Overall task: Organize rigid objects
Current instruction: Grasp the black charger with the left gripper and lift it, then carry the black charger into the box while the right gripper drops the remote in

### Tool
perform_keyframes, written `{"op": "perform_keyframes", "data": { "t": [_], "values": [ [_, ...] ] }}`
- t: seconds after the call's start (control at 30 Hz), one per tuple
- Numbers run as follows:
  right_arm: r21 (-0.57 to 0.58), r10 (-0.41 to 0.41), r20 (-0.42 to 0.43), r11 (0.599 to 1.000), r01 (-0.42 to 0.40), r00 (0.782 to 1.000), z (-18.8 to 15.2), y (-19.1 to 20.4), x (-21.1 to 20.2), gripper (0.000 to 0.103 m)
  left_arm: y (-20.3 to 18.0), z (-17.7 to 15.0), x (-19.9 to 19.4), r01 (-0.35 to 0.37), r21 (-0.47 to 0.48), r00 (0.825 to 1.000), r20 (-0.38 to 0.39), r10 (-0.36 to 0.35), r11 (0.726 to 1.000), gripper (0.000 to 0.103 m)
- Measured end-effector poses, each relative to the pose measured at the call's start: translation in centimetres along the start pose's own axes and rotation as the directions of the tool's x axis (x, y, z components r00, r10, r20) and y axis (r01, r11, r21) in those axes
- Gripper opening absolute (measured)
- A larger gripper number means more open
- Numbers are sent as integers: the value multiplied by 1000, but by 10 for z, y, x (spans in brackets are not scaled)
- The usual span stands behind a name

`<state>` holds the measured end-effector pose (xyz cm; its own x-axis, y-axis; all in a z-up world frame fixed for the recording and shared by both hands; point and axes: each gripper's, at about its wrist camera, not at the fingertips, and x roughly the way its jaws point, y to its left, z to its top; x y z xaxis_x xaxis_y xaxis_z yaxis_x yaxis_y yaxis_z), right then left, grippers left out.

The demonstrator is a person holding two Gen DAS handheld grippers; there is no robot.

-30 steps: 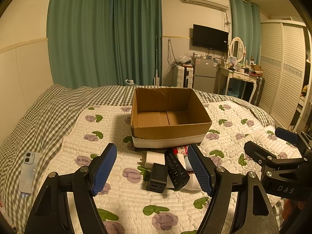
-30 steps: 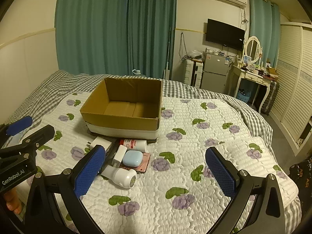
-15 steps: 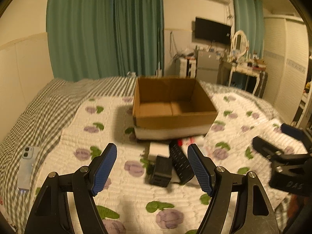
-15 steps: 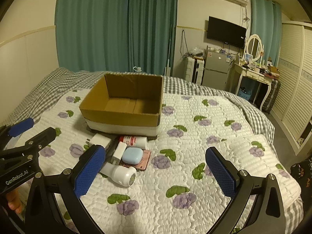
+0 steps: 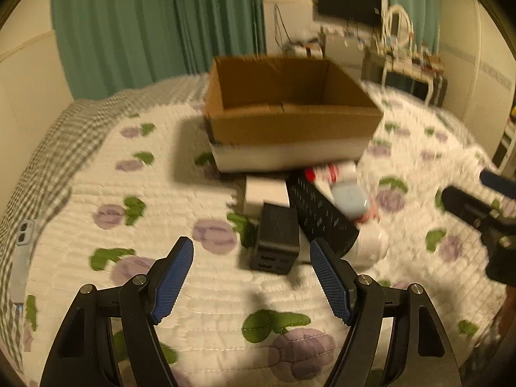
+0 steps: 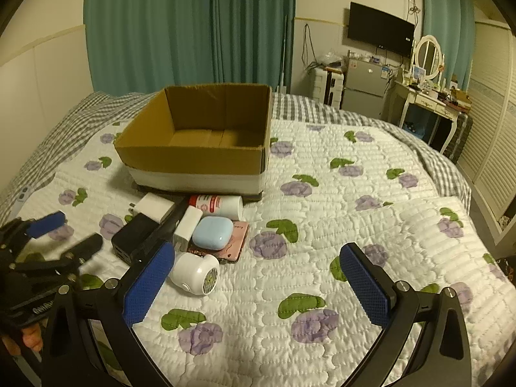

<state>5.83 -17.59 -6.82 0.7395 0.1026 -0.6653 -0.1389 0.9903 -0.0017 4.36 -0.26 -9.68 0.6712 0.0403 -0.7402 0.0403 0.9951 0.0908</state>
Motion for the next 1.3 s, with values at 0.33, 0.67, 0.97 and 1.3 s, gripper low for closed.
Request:
{"op": "perform_keyframes", "data": {
  "t": [0.33, 0.67, 0.97, 1.3],
  "values": [
    [39, 38, -65, 999, -35, 997, -10, -11, 27, 103, -13, 3, 63, -33, 76, 983, -176, 46, 997, 73],
    [38, 67, -104, 997, -63, 992, -10, -13, 37, 103, -6, 7, 41, 61, 21, 989, -133, -58, 998, 38],
    [-73, 114, -121, 990, -123, 986, 19, 28, 38, 93, 54, 24, 2, 26, -104, 1000, -12, -27, 994, 38],
    [-135, 162, -336, 967, -218, 928, 19, 101, 96, 32, 71, 19, 12, 55, -140, 998, 10, -54, 989, 38]
  ]
}}
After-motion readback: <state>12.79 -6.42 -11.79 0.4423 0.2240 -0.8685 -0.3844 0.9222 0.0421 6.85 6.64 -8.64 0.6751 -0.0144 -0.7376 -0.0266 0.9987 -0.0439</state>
